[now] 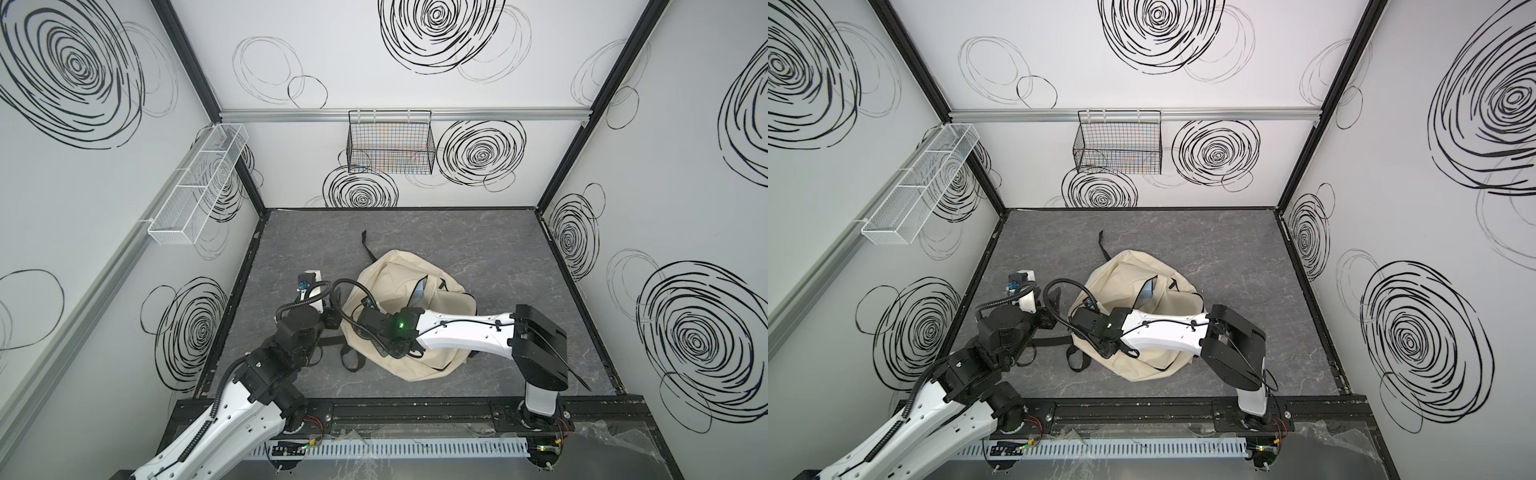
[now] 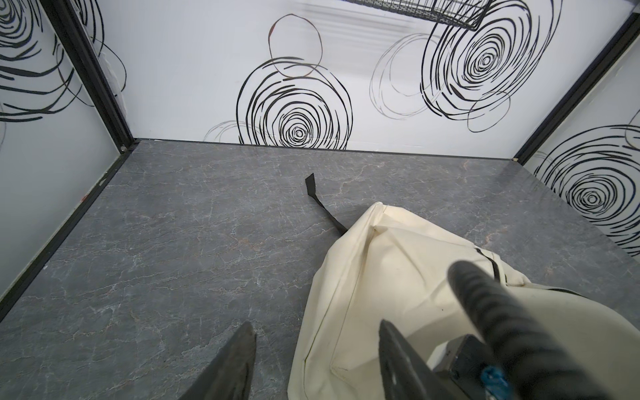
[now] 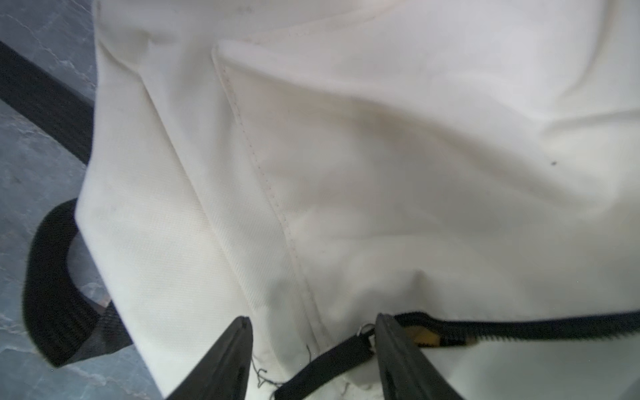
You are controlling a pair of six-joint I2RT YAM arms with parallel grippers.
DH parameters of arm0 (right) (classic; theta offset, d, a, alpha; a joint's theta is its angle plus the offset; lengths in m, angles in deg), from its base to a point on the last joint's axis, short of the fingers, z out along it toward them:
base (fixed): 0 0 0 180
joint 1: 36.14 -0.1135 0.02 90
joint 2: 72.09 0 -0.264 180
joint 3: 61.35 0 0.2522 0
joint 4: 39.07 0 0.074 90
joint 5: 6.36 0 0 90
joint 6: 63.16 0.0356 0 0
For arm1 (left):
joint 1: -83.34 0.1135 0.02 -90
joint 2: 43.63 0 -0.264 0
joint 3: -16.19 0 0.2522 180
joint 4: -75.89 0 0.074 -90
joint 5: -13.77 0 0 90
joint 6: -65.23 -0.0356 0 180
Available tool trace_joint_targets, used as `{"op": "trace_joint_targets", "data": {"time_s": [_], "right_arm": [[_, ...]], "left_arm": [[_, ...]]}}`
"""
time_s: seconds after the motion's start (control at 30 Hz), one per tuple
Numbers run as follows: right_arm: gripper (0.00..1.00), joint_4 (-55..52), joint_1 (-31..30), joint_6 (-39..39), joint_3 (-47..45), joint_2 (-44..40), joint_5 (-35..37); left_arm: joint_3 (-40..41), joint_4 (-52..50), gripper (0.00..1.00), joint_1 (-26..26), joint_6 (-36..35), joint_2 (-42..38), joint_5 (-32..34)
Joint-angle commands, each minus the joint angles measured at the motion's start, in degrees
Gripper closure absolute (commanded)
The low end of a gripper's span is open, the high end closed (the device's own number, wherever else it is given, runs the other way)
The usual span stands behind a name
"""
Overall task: Pack books, pencil case, and school supplies into a backpack
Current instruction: Zip the student bag at the center of the table.
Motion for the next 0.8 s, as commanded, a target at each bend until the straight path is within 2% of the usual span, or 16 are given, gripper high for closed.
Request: {"op": "trace_joint_targets", "data": {"time_s": [0.0,0.17,0.3,0.37,0.53,0.7,0.77], "right_arm": [[0.41,-1.7,-0.7,-3.6,-1.0,0.1,4.9],[0.42,-0.9,-1.0,-3.6,-2.8,-0.6,8.7],[0.44,0.4,-1.1,-3.8,-4.3,-0.6,6.4],[0.49,0.2,-1.0,-3.3,-4.7,-0.1,5.9],[0.69,0.4,-0.8,-2.0,-5.4,-1.0,6.2],[0.81,0.9,0.2,-1.6,-5.6,-4.1,5.9],[0.82,0.5,1.1,-1.5,-5.3,-5.0,5.0]], "left_arm": [[0.5,2.8,0.4,0.4,-0.2,0.3,-0.5],[0.5,2.8,0.4,0.5,-0.2,0.7,-0.9],[0.9,3.1,0.4,0.5,0.1,0.7,-0.9],[1.0,3.4,0.39,0.4,0.3,0.8,-1.1],[0.8,3.7,0.39,0.5,0.1,1.9,-1.8],[0.4,4.1,0.39,0.5,-0.3,3.0,-1.8],[0.3,4.3,0.39,0.5,-0.2,3.2,-1.9]]}}
